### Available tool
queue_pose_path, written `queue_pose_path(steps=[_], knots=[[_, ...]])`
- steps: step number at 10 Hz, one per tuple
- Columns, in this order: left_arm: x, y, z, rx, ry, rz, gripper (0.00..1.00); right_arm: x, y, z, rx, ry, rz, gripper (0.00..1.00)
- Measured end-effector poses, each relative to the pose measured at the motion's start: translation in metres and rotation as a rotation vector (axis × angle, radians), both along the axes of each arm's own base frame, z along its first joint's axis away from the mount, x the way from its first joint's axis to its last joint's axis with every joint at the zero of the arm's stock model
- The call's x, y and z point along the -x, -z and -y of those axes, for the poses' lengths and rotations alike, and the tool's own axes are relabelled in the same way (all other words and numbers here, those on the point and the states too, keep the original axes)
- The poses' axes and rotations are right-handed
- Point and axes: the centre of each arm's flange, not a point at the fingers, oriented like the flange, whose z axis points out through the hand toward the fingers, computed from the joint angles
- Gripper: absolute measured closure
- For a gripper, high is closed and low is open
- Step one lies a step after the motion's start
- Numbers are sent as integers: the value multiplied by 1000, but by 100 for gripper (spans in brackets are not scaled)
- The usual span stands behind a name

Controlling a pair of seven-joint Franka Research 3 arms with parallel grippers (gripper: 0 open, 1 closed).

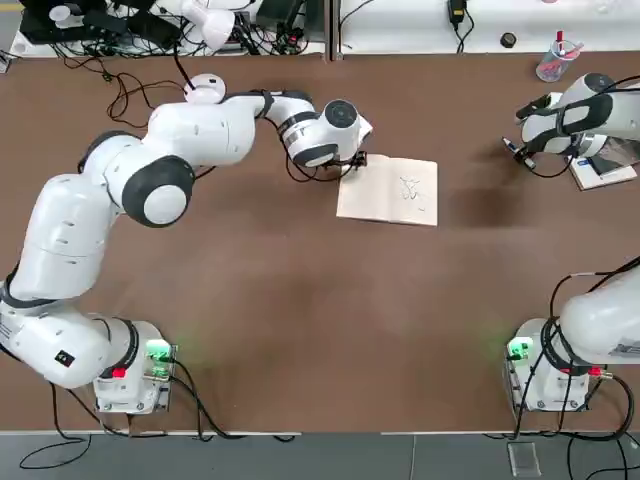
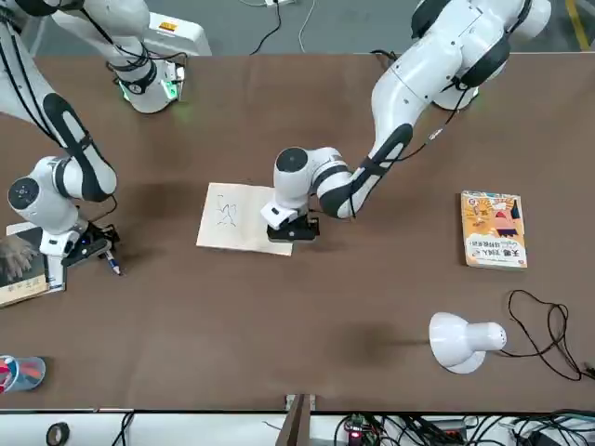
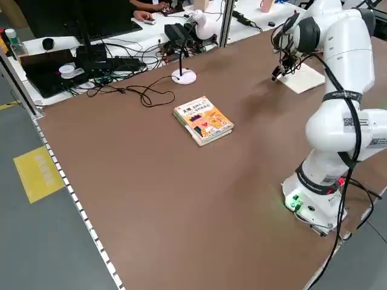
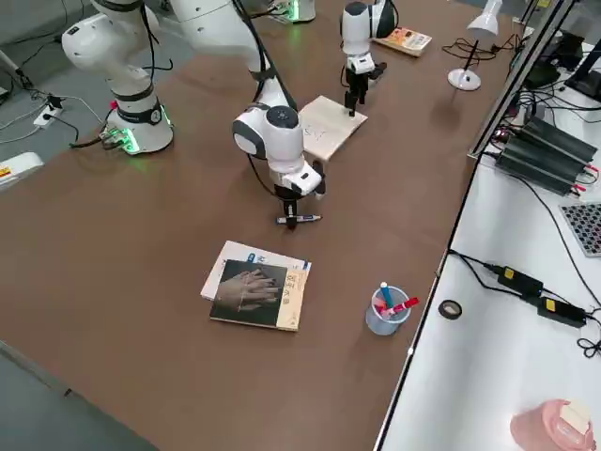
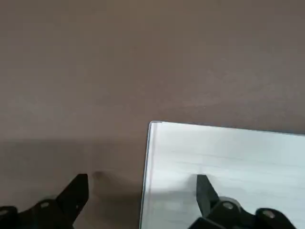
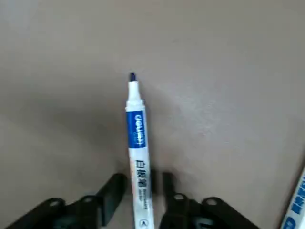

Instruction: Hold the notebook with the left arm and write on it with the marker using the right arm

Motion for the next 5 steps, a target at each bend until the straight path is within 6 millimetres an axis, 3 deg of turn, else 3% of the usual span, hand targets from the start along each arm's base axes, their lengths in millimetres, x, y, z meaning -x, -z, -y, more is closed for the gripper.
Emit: queue_pose_path(steps=[2,5], knots=[[0,0,0,0,0,0,0,0,-1,3,-20,43,7,83],[0,0,0,0,0,0,0,1,-1,9,-76,153,7,82]])
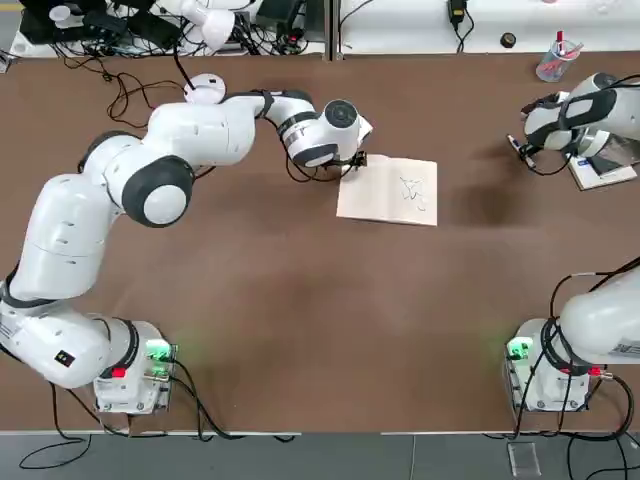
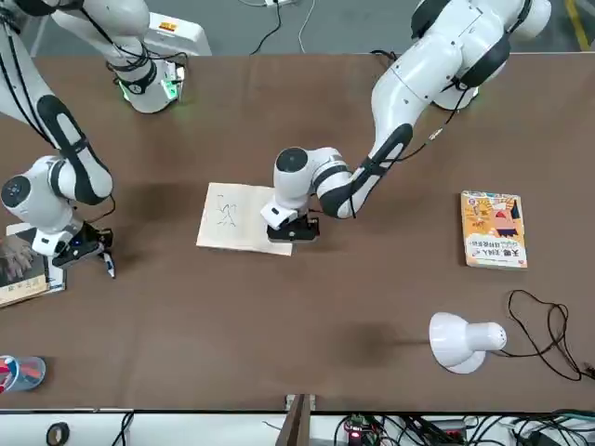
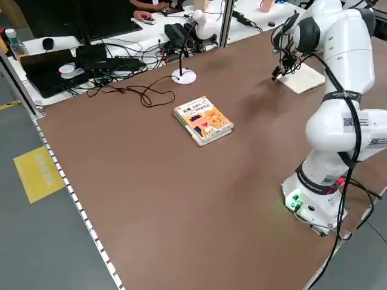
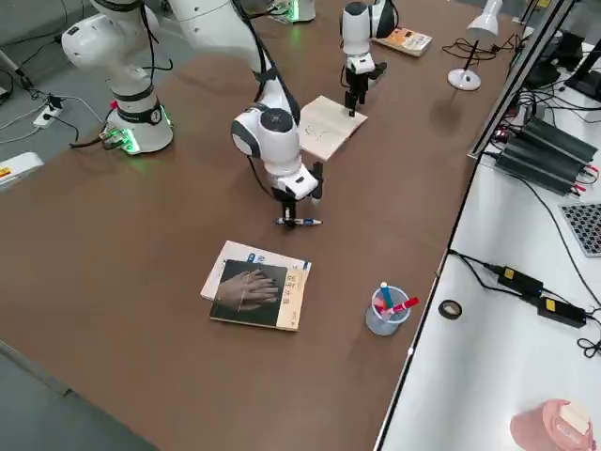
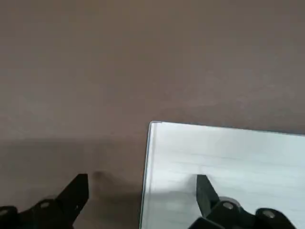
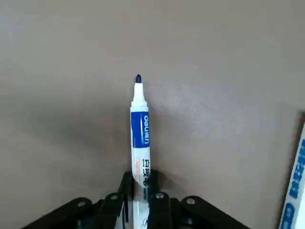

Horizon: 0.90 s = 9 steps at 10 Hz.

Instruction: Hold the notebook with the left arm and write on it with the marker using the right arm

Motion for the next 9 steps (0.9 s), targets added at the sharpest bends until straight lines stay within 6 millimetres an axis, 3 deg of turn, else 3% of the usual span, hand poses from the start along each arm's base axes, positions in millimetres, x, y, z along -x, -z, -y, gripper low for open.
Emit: queue_pose_path(steps=[5,9], knots=[[0,0,0,0,0,0,0,-2,0,-13,-135,181,-66,82],[0,0,0,0,0,0,0,-8,-4,-79,-217,420,-235,82]])
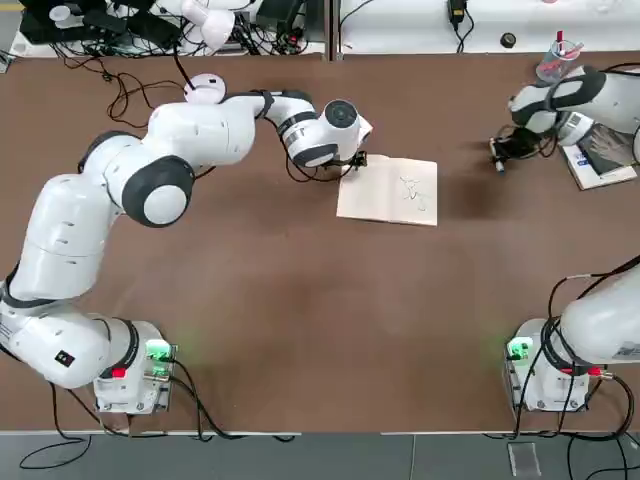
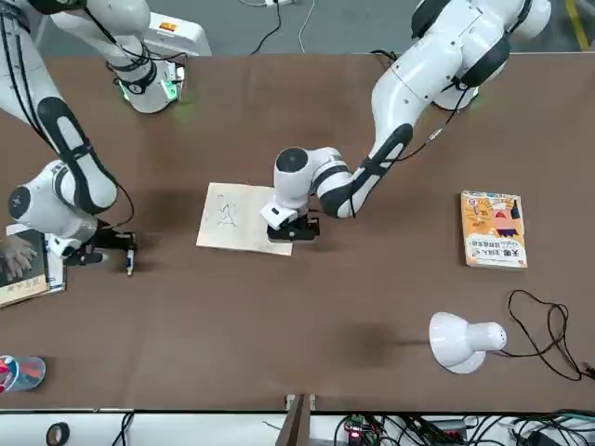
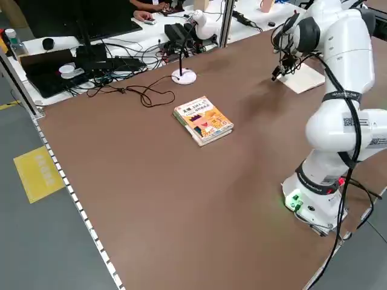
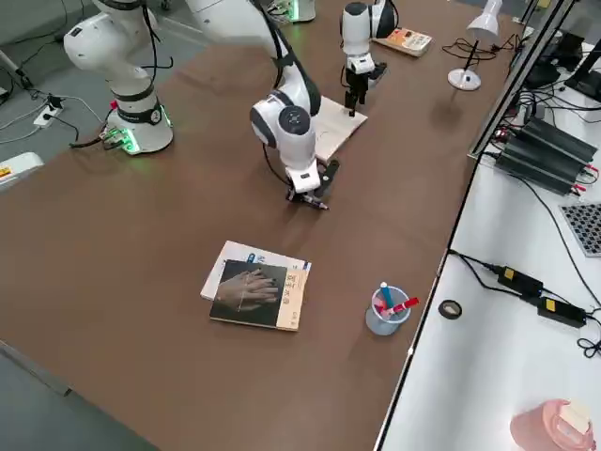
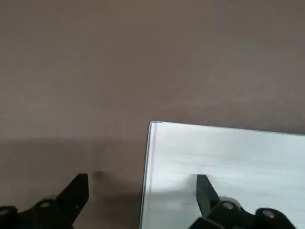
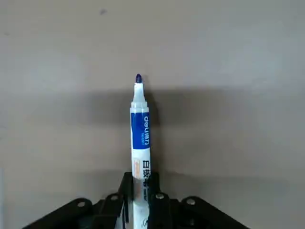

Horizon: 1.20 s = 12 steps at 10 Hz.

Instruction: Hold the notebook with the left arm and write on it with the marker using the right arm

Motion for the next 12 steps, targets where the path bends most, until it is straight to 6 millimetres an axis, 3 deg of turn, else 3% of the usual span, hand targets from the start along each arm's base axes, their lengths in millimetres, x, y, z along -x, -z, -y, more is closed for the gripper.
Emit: queue_pose_path(steps=[4,7,12], knots=[[0,0,0,0,0,0,0,-13,-36,-64,-61,156,-212,82],[0,0,0,0,0,0,0,-20,-69,-93,-90,279,-327,82],[0,0,0,0,0,0,0,-14,-90,-133,-229,464,-476,82]])
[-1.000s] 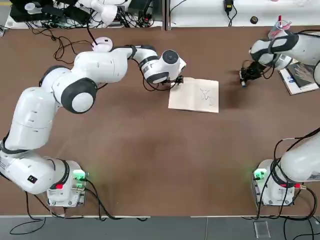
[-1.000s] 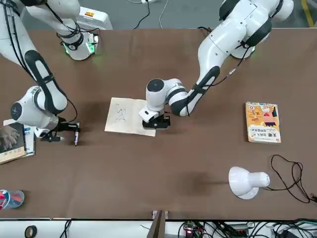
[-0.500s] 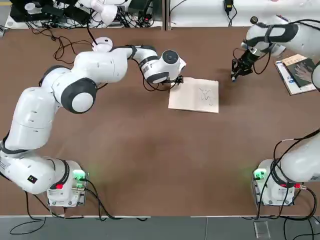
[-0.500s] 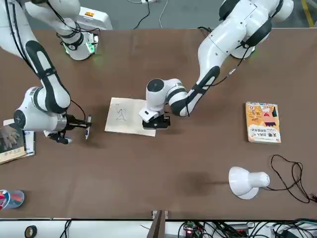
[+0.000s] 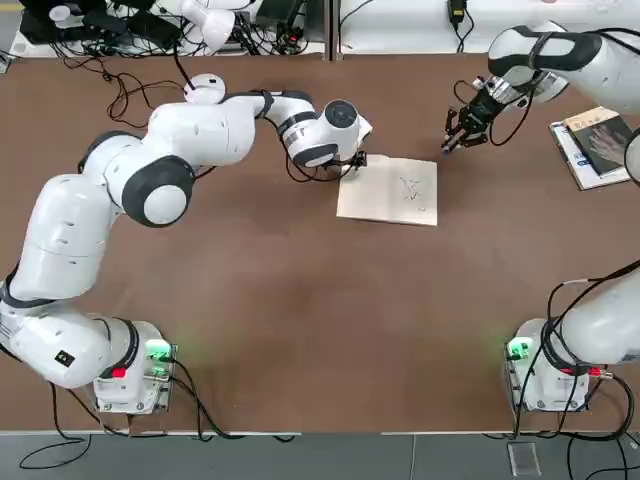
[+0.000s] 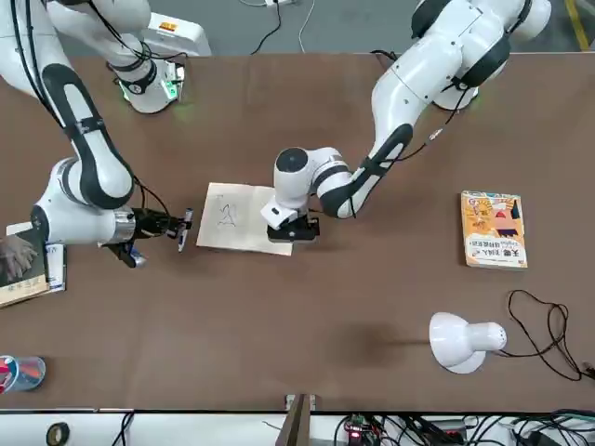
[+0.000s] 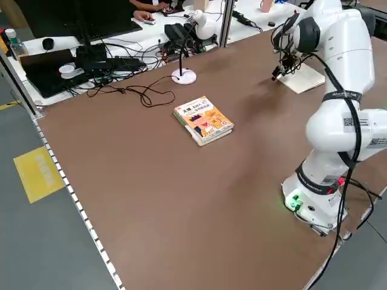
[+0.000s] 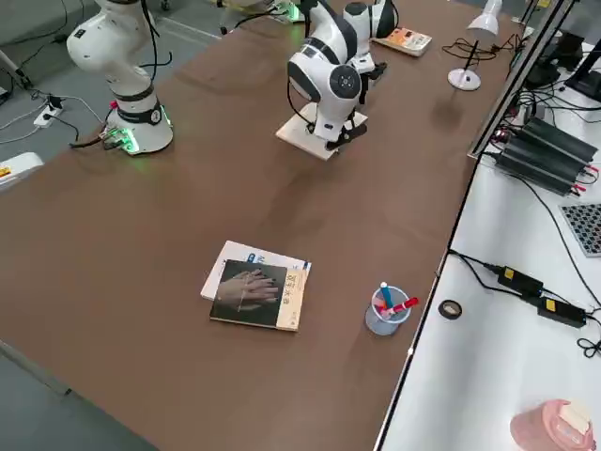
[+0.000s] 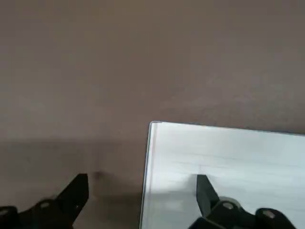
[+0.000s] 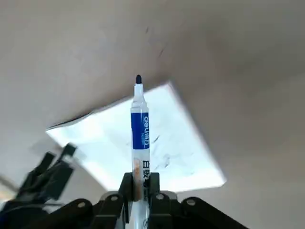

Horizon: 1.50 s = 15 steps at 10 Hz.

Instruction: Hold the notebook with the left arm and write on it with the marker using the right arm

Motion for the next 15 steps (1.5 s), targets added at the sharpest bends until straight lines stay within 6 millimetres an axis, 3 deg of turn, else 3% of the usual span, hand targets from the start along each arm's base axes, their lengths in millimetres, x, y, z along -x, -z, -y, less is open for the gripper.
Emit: queue_pose_path(steps=[8,11,15], knots=[[0,0,0,0,0,0,0,13,-12,-27,-232,212,-250,82],[0,0,0,0,0,0,0,23,-3,-19,-283,236,-313,82],[0,0,0,0,0,0,0,50,29,-3,-365,240,-329,82]])
